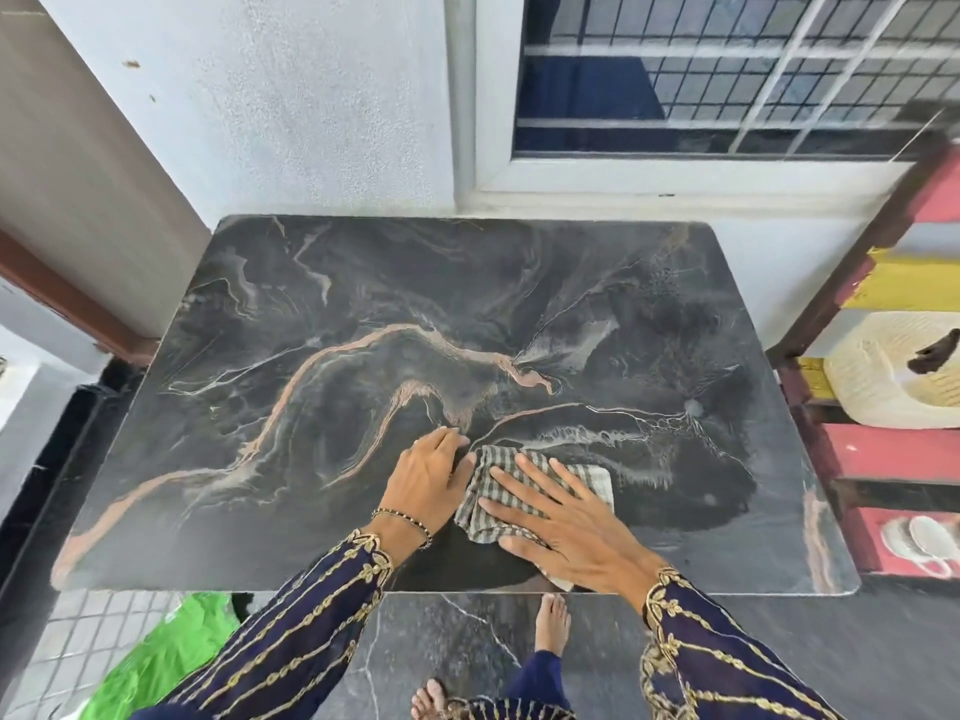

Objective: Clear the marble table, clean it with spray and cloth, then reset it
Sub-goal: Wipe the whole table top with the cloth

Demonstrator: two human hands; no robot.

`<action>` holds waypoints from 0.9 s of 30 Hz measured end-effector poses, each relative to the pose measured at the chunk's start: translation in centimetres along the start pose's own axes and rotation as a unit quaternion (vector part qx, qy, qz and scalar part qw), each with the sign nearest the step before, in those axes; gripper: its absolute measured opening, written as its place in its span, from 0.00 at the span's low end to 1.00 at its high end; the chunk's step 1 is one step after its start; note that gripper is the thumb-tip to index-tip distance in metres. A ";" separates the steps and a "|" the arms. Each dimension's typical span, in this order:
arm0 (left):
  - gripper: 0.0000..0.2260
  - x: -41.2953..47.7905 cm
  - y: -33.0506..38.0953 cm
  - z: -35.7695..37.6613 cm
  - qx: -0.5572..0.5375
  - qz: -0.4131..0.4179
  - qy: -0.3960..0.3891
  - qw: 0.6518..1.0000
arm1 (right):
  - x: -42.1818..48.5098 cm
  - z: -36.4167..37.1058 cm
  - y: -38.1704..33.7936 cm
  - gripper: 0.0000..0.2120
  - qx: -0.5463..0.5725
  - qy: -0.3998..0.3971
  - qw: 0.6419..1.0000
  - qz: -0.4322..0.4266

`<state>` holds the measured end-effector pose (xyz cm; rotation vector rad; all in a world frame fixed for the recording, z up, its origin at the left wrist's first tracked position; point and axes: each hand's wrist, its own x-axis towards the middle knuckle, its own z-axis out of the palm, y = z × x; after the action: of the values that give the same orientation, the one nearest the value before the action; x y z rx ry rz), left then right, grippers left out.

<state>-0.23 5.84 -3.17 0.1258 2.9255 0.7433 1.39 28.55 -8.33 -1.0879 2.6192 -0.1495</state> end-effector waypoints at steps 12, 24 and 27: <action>0.31 15.9 2.9 0.8 0.039 -0.018 -0.076 0.996 | 13.9 -6.5 15.6 0.25 0.010 0.003 1.000 0.024; 0.70 30.0 5.2 -1.6 0.229 -0.164 -0.243 0.928 | 26.5 -12.0 26.6 0.26 0.038 -0.010 0.998 0.056; 0.68 29.9 5.1 -1.7 0.239 -0.159 -0.252 0.924 | 28.9 -13.1 27.7 0.27 0.040 -0.013 0.996 0.077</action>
<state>-29.79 12.80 -2.06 -0.1018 2.4687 -0.0641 -40.68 27.50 -8.43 -0.8530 2.6373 -0.2031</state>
